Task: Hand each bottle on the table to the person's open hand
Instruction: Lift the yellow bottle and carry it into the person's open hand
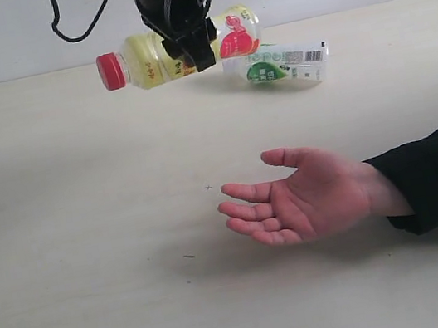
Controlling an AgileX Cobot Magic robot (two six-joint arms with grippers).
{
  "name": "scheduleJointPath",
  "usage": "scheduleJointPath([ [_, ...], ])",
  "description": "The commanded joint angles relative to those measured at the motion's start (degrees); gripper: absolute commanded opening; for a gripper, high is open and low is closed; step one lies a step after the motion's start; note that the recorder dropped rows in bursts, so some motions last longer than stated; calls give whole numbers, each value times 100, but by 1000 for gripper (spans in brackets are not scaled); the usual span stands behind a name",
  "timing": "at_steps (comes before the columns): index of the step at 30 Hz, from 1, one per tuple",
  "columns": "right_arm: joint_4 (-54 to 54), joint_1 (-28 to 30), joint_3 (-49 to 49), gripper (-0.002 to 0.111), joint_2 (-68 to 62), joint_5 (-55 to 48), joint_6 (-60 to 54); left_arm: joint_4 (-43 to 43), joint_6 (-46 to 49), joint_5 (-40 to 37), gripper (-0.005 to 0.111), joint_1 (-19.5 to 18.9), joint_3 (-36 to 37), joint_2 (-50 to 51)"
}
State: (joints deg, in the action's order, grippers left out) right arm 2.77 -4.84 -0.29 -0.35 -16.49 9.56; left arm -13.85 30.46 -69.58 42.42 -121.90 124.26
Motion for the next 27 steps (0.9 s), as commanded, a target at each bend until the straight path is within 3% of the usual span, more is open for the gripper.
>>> scheduleJointPath([
  [1, 22, 16, 29, 0, 35, 29, -37, 659, -78, -38, 0, 96, 146, -377],
  [9, 22, 16, 29, 0, 35, 29, -37, 1750, -93, -38, 0, 152, 730, -720],
  [15, 22, 16, 29, 0, 35, 29, -37, 1876, -269, -38, 0, 576, 1402, -890],
  [21, 22, 16, 29, 0, 35, 29, -37, 1887, -1214, -38, 0, 1029, 1766, -882],
  [27, 22, 16, 29, 0, 35, 31, -37, 1887, -3198, 43, 0, 1135, 1798, -882],
])
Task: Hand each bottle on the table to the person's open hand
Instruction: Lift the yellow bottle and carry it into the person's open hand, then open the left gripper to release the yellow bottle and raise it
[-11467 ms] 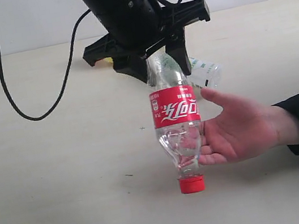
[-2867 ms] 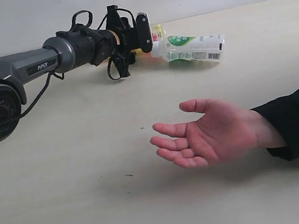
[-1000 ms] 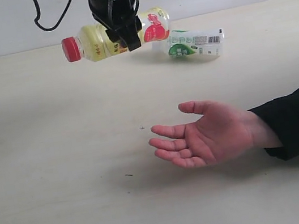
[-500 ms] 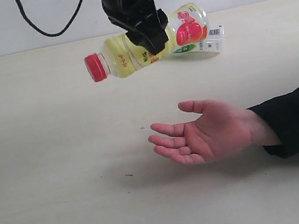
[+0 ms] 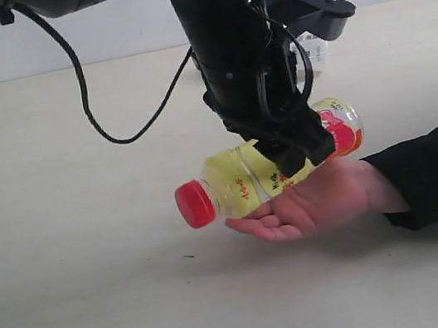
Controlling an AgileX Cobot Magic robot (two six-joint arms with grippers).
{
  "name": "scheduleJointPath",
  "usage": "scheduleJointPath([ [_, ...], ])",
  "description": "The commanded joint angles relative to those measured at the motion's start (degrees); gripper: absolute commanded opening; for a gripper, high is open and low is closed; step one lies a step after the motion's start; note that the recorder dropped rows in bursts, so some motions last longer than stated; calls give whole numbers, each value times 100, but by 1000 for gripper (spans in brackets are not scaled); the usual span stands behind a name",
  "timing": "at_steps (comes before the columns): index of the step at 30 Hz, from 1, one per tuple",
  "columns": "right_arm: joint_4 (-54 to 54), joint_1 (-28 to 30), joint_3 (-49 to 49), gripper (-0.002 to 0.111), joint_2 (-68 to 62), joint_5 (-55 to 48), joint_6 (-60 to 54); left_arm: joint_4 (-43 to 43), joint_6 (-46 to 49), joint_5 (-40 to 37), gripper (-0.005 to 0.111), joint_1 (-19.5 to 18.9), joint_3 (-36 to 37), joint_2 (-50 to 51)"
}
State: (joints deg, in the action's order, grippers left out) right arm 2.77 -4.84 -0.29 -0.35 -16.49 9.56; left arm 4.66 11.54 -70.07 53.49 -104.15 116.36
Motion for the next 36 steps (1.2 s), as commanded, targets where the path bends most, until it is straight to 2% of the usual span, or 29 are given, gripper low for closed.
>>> scheduleJointPath([
  [1, 22, 16, 29, 0, 35, 31, -37, 36, -1722, 254, 0, 28, 23, -92],
  [4, 22, 16, 29, 0, 35, 31, -37, 202, -2724, 537, 0, 33, 23, -41],
  [7, 22, 16, 29, 0, 35, 31, -37, 560, -2983, 482, 0, 42, 23, 78],
  [11, 22, 16, 29, 0, 35, 31, -37, 497, -3650, 497, 0, 42, 103, 324],
  [14, 22, 16, 29, 0, 35, 31, -37, 472, -3787, 583, 2, 42, 125, 481],
  [17, 22, 16, 29, 0, 35, 31, -37, 380, -3728, 620, 16, 42, 125, 546],
  [20, 22, 16, 29, 0, 35, 31, -37, 251, -3728, 620, 42, 31, 103, 545],
  [26, 22, 16, 29, 0, 35, 31, -37, -394, -3547, 644, 102, 31, 89, 395],
  [27, 22, 16, 29, 0, 35, 31, -37, -466, -3388, 632, 105, 31, 89, 338],
  [32, 22, 16, 29, 0, 35, 31, -37, -552, -2613, 702, 105, 31, 89, -115],
  [35, 22, 16, 29, 0, 35, 31, -37, -566, -1741, 720, 105, 22, 89, -475],
  [36, 22, 16, 29, 0, 35, 31, -37, -566, -1124, 623, 105, 22, 89, -585],
])
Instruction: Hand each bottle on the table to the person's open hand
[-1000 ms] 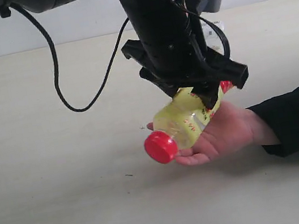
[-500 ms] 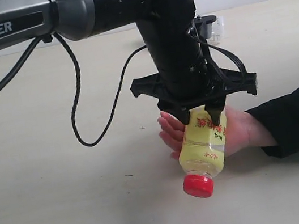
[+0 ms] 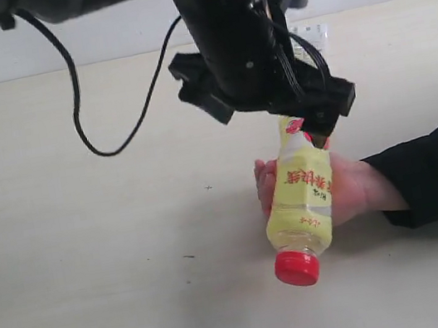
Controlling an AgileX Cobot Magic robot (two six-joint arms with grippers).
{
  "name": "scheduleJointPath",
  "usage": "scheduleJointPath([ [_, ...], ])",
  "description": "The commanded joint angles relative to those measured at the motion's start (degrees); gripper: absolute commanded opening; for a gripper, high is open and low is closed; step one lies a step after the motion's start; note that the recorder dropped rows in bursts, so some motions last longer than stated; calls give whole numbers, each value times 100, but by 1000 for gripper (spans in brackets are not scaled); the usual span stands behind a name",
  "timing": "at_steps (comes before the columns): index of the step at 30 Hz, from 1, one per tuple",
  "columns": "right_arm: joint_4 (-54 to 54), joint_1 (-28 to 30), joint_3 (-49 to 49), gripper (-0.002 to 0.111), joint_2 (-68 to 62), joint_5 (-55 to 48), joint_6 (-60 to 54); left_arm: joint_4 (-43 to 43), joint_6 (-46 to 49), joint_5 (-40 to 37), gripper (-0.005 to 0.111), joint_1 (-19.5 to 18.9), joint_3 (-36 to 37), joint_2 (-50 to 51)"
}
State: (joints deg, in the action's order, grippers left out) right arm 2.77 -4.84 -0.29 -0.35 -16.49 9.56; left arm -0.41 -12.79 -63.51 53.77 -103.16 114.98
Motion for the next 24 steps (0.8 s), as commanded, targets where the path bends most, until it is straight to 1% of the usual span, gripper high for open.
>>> scheduleJointPath([
  [1, 22, 16, 29, 0, 35, 31, -37, -59, 2016, -241, 105, 15, -10, -541],
  [3, 22, 16, 29, 0, 35, 31, -37, -59, 3237, -645, 105, 43, -10, -662],
  [5, 22, 16, 29, 0, 35, 31, -37, -139, 3983, -645, 105, 43, 11, -697],
  [7, 22, 16, 29, 0, 35, 31, -37, -526, 4126, -645, 105, 43, 97, -729],
  [13, 22, 16, 29, 0, 35, 31, -37, -2464, 4026, -645, 105, -21, 412, -651],
  [15, 22, 16, 29, 0, 35, 31, -37, -2671, 3825, -645, 105, -102, 492, -582],
  [17, 22, 16, 29, 0, 35, 31, -25, -2400, 3784, -633, 105, -242, 571, -567],
  [19, 22, 16, 29, 0, 35, 31, -25, -2038, 3701, -275, 105, -433, 627, -592],
  [22, 22, 16, 29, 0, 35, 31, -25, -1573, 2508, 408, 105, -891, 712, -717],
  [23, 22, 16, 29, 0, 35, 31, -25, -1261, 2212, 565, 105, -1079, 800, -792],
  [24, 22, 16, 29, 0, 35, 31, -25, -636, 2006, 852, 105, -1401, 1063, -939],
])
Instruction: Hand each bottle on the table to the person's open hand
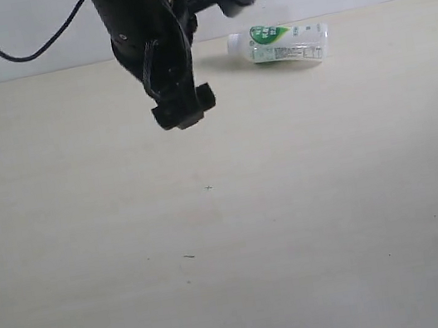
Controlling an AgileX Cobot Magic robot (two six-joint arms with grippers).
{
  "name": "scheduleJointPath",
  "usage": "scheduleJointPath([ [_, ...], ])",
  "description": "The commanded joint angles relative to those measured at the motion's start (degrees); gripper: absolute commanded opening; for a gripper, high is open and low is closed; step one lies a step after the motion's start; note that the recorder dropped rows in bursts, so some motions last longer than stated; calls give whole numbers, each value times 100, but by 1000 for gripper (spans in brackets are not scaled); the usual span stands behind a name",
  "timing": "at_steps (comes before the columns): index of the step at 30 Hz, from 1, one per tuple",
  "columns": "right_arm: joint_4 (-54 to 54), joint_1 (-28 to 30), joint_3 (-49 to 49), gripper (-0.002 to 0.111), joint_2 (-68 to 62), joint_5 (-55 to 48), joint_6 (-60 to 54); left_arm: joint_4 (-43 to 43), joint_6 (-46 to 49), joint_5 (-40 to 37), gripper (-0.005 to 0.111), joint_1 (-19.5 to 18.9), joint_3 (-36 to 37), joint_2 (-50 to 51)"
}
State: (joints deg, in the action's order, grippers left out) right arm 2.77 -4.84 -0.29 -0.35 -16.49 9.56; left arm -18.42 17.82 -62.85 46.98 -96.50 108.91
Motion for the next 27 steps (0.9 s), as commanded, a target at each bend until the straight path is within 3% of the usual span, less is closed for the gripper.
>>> scheduleJointPath([
  [1, 22, 16, 29, 0, 35, 31, -25, 1518, -1006, 929, 105, -884, 610, -427],
  [3, 22, 16, 29, 0, 35, 31, -25, 2542, -746, 1889, 105, -1251, 1494, -760],
  [4, 22, 16, 29, 0, 35, 31, -25, 3220, -360, 2569, 105, -1428, 2267, -1015],
  [7, 22, 16, 29, 0, 35, 31, -25, 4397, 697, 3958, 105, -1562, 3744, -1699],
  [13, 22, 16, 29, 0, 35, 31, -25, 5201, 1025, 6076, 105, -1562, 5894, -3077],
  [14, 22, 16, 29, 0, 35, 31, -25, 5346, 863, 6718, 105, -1562, 6614, -3579],
  [17, 84, 16, 29, 0, 35, 361, -49, 5324, -17, 7914, 105, -1562, 7992, -5026],
  [21, 58, 16, 29, 0, 35, 1238, -39, 5153, -651, 7932, 105, -1562, 8759, -6471],
  [27, 58, 16, 29, 0, 35, 2257, -39, 2883, -2325, 8223, 105, -1562, 9521, -8289],
])
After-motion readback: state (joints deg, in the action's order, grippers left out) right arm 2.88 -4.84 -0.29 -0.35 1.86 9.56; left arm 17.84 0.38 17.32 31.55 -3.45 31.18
